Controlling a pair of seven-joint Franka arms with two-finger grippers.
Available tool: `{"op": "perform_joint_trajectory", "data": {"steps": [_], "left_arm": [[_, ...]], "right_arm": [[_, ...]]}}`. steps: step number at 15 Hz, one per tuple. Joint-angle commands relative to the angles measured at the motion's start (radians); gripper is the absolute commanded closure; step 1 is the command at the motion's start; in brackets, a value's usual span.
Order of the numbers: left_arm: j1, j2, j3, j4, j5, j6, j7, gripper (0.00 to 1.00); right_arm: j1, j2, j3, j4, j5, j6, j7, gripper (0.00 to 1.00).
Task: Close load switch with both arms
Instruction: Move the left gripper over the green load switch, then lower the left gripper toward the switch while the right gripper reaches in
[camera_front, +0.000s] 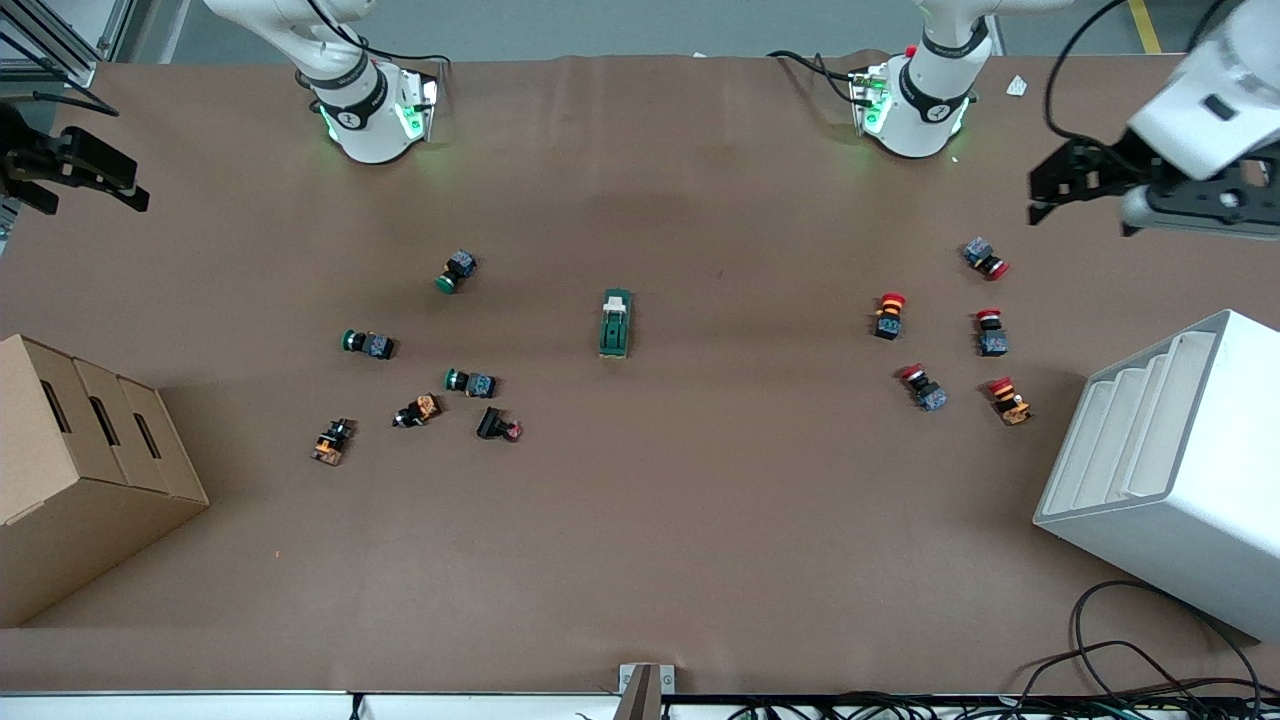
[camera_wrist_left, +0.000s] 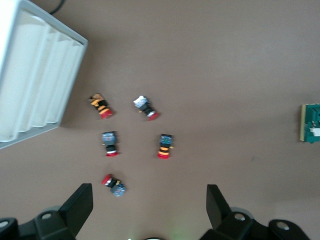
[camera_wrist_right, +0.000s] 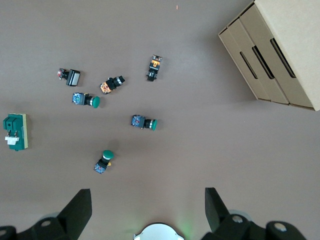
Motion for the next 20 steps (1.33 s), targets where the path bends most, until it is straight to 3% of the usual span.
{"op": "perform_joint_trajectory", "data": {"steps": [1, 6, 9, 15, 20], "left_arm": [[-0.028, 0.019, -0.108, -0.026, -0.006, 0.025, -0.147, 0.0], [-0.031, 0.071, -0.388, -0.127, 0.007, 0.228, -0.543, 0.0], [-0.047, 0.138, -0.493, -0.141, 0.031, 0.334, -0.712, 0.0], [-0.278, 0.348, -0.519, -0.145, 0.301, 0.523, -1.13, 0.01], [-0.433, 0.532, -0.519, -0.145, 0.639, 0.601, -1.469, 0.02]], "right_arm": [[-0.005, -0.025, 0.006, -0.015, -0.007, 0.004, -0.01, 0.0], [-0.006, -0.02, 0.006, -0.002, -0.007, 0.004, -0.01, 0.0], [-0.006, -0.014, 0.006, 0.007, -0.008, 0.004, -0.007, 0.0], [-0.013, 0.027, 0.004, 0.01, -0.007, 0.011, 0.0, 0.0], [-0.022, 0.078, 0.0, 0.012, -0.01, 0.056, -0.01, 0.0]]}}
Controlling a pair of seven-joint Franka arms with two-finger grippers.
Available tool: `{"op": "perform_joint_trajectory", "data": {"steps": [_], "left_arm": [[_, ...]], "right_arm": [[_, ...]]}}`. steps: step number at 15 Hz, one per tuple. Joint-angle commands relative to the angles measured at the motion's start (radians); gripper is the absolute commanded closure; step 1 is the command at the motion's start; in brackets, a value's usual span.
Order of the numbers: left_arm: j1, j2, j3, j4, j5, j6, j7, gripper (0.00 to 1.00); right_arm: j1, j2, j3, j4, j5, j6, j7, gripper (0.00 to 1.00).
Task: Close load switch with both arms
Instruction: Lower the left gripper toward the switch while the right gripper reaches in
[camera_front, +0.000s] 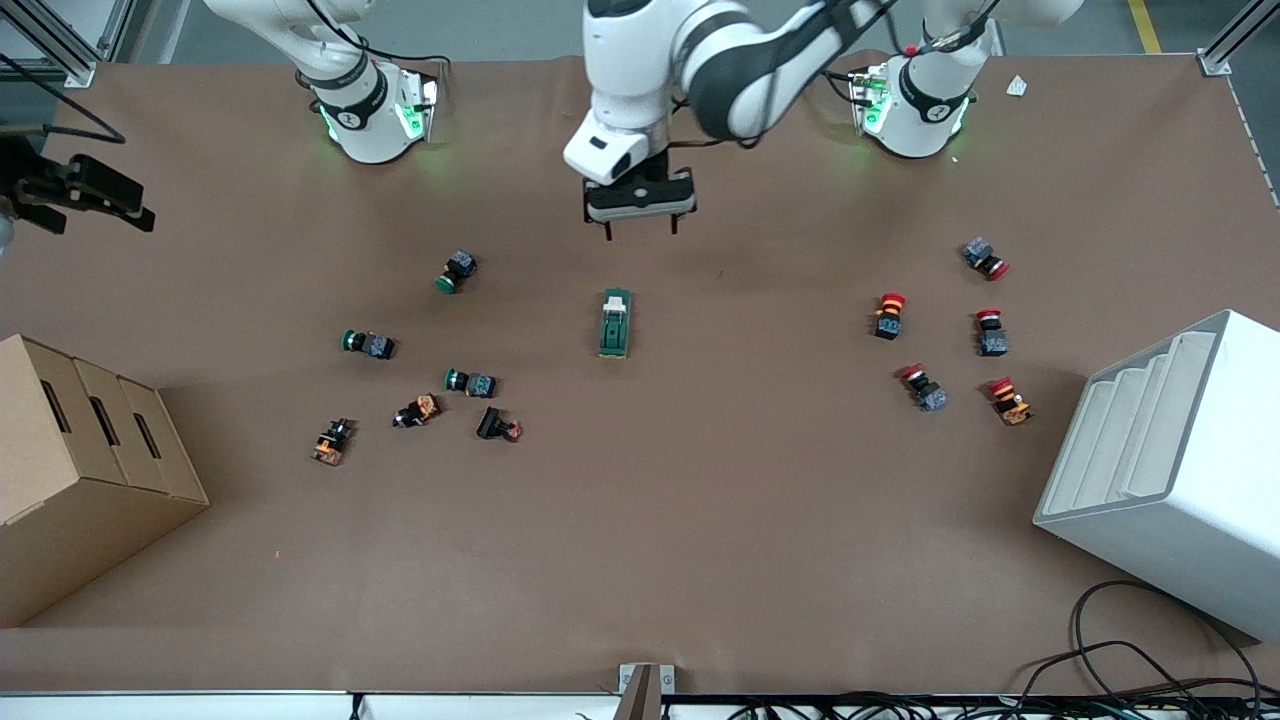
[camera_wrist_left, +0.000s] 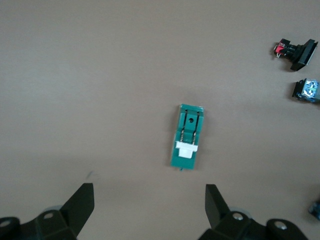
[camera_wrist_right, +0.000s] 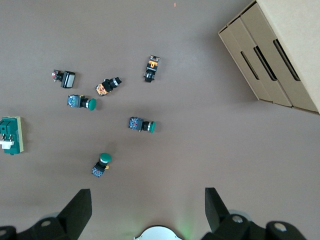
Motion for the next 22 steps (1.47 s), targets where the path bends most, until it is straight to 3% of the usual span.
{"op": "perform_joint_trajectory", "data": {"steps": [1, 7, 11, 15, 22], "left_arm": [[-0.056, 0.117, -0.001, 0.018, 0.209, 0.028, -0.176, 0.02], [-0.163, 0.314, -0.001, -0.008, 0.683, 0.028, -0.59, 0.02], [-0.191, 0.358, 0.007, -0.081, 0.936, 0.019, -0.779, 0.02], [-0.193, 0.387, 0.016, -0.109, 1.088, -0.004, -0.845, 0.03], [-0.231, 0.456, 0.037, -0.114, 1.262, -0.095, -1.004, 0.04]], "right_arm": [[-0.034, 0.037, 0.004, 0.006, -0.005, 0.042, -0.011, 0.0], [-0.036, 0.119, 0.002, -0.005, 0.002, 0.098, 0.007, 0.0], [0.03, 0.148, 0.011, -0.027, 0.051, 0.105, 0.281, 0.0], [0.114, 0.223, 0.01, -0.033, 0.149, 0.13, 0.496, 0.0], [0.364, 0.313, 0.011, -0.203, 0.193, 0.458, 0.887, 0.0]]}}
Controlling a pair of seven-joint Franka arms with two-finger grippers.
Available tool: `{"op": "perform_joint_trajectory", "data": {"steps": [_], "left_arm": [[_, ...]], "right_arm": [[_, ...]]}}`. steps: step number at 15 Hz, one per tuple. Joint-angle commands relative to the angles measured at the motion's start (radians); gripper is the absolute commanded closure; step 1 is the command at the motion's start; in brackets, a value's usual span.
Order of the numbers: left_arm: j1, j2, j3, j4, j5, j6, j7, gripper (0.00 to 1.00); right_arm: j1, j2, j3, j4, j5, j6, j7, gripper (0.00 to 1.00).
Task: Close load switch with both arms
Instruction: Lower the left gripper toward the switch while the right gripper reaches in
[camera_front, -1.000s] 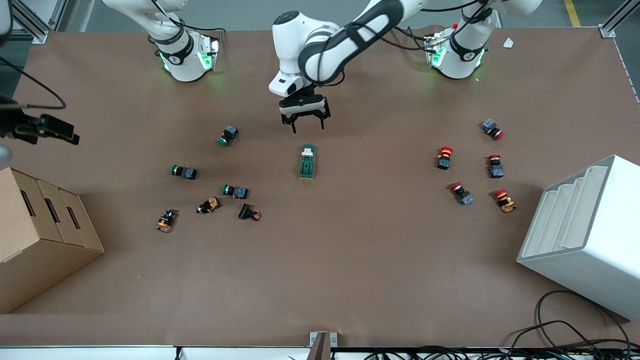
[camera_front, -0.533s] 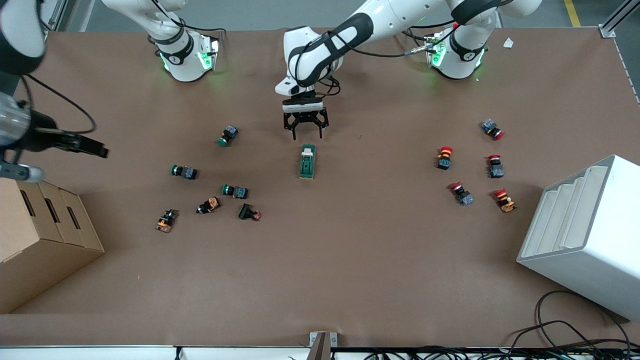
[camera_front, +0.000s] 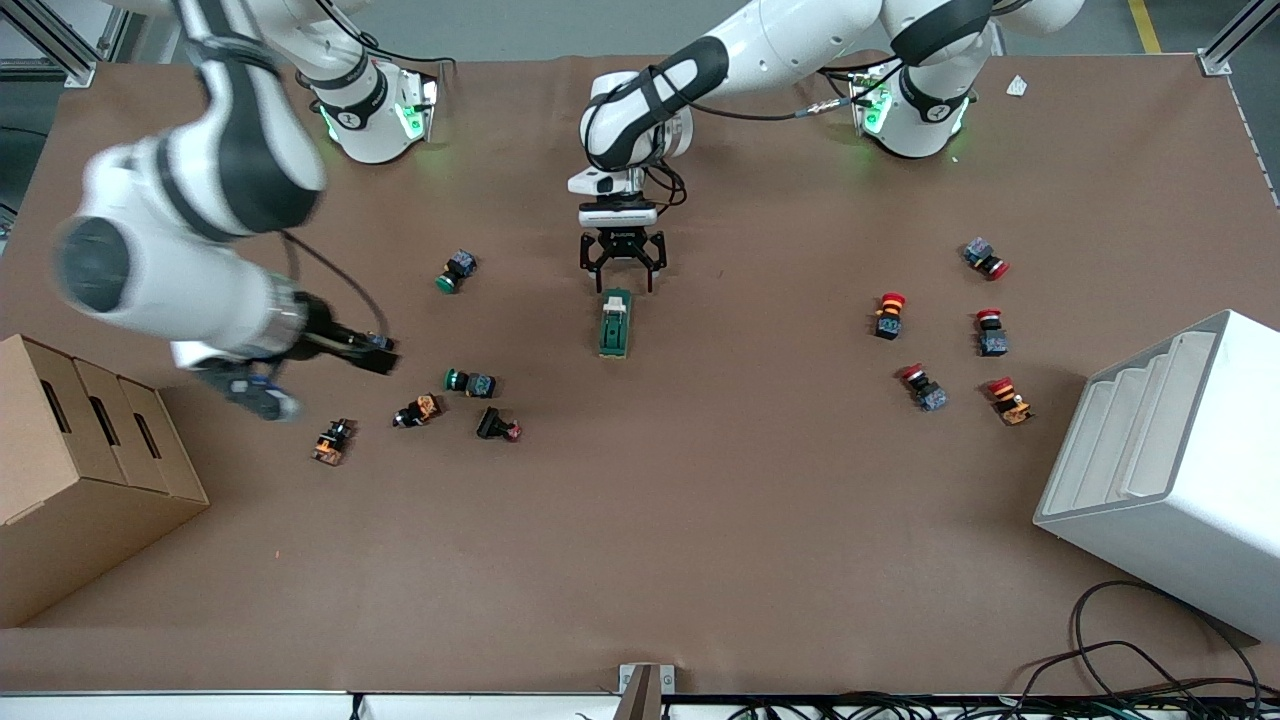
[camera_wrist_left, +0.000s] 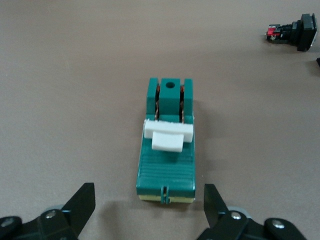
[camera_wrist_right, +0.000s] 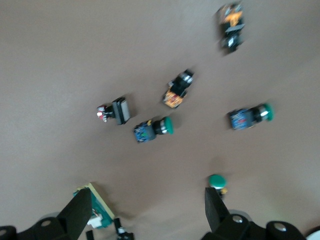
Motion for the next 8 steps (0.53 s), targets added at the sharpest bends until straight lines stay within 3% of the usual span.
{"op": "perform_joint_trajectory", "data": {"steps": [1, 3, 8], "left_arm": [[-0.026, 0.013, 0.014, 0.005, 0.052, -0.02, -0.063, 0.05], [-0.051, 0.03, 0.034, 0.005, 0.08, -0.055, -0.097, 0.05], [-0.124, 0.052, 0.078, 0.006, 0.088, -0.081, -0.146, 0.05]], "right_arm": [[0.09, 0.048, -0.009, -0.045, 0.058, 0.061, 0.122, 0.0], [0.12, 0.085, -0.009, -0.056, 0.143, 0.123, 0.156, 0.0], [0.277, 0.176, -0.009, -0.108, 0.154, 0.339, 0.355, 0.0]]}}
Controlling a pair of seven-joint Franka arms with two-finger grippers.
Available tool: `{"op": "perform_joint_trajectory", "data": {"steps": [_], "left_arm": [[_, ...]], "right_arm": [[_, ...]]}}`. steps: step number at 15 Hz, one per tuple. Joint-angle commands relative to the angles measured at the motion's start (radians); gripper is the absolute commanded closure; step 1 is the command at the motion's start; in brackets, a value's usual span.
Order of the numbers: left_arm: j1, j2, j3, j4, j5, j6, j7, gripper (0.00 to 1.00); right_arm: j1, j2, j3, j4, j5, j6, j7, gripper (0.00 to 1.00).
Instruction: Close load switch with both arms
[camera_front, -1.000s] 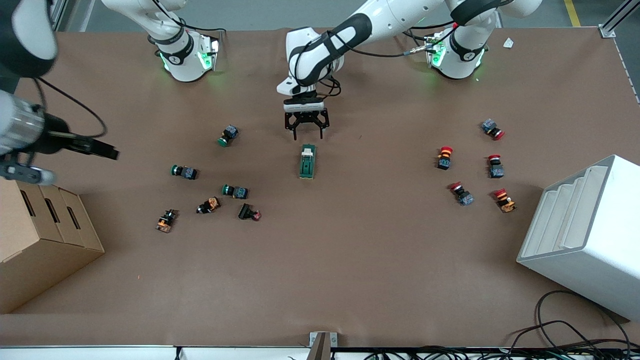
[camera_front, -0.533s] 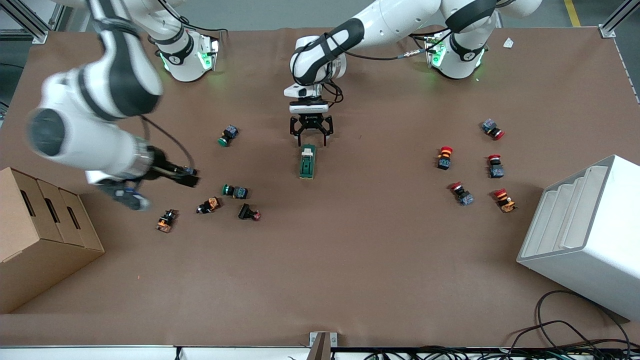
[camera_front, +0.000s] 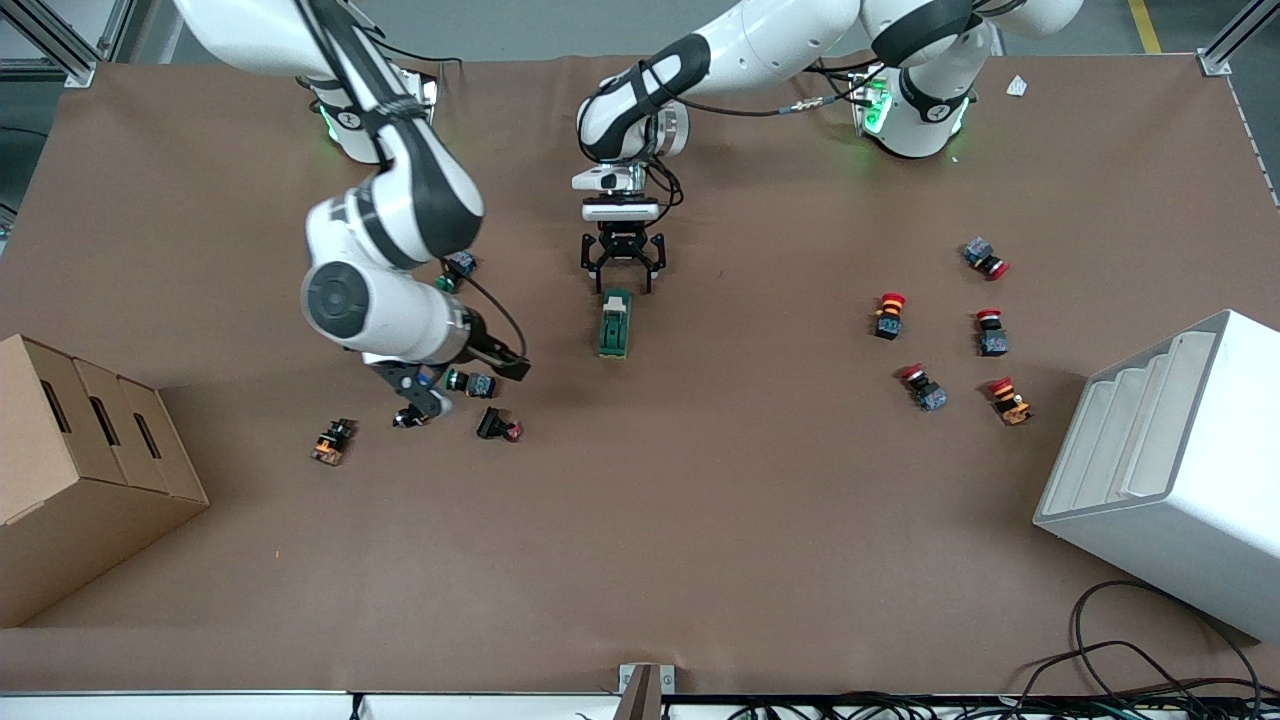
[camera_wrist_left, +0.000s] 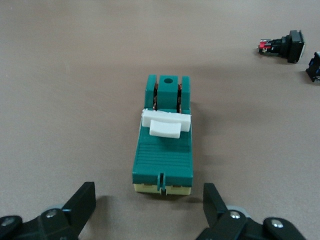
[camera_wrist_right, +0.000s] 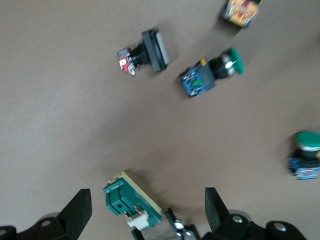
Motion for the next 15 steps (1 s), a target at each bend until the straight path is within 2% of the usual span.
{"op": "perform_joint_trajectory", "data": {"steps": [1, 4, 7, 11, 15], "left_arm": [[-0.043, 0.038, 0.02, 0.007, 0.011, -0.014, -0.03, 0.05], [-0.065, 0.058, 0.021, 0.007, 0.011, -0.042, -0.028, 0.05], [-0.075, 0.061, 0.02, 0.006, 0.011, -0.05, -0.03, 0.05], [-0.083, 0.068, 0.02, 0.003, 0.011, -0.059, -0.034, 0.05], [-0.083, 0.069, 0.02, 0.0, 0.011, -0.063, -0.042, 0.05]], "right_arm": [[0.107, 0.04, -0.011, -0.047, 0.021, 0.142, 0.126, 0.0], [0.192, 0.082, -0.011, -0.096, 0.021, 0.303, 0.195, 0.0], [0.244, 0.105, -0.011, -0.13, 0.025, 0.405, 0.208, 0.0], [0.293, 0.106, -0.011, -0.139, 0.082, 0.417, 0.208, 0.0], [0.322, 0.106, -0.011, -0.148, 0.083, 0.426, 0.206, 0.0]]}}
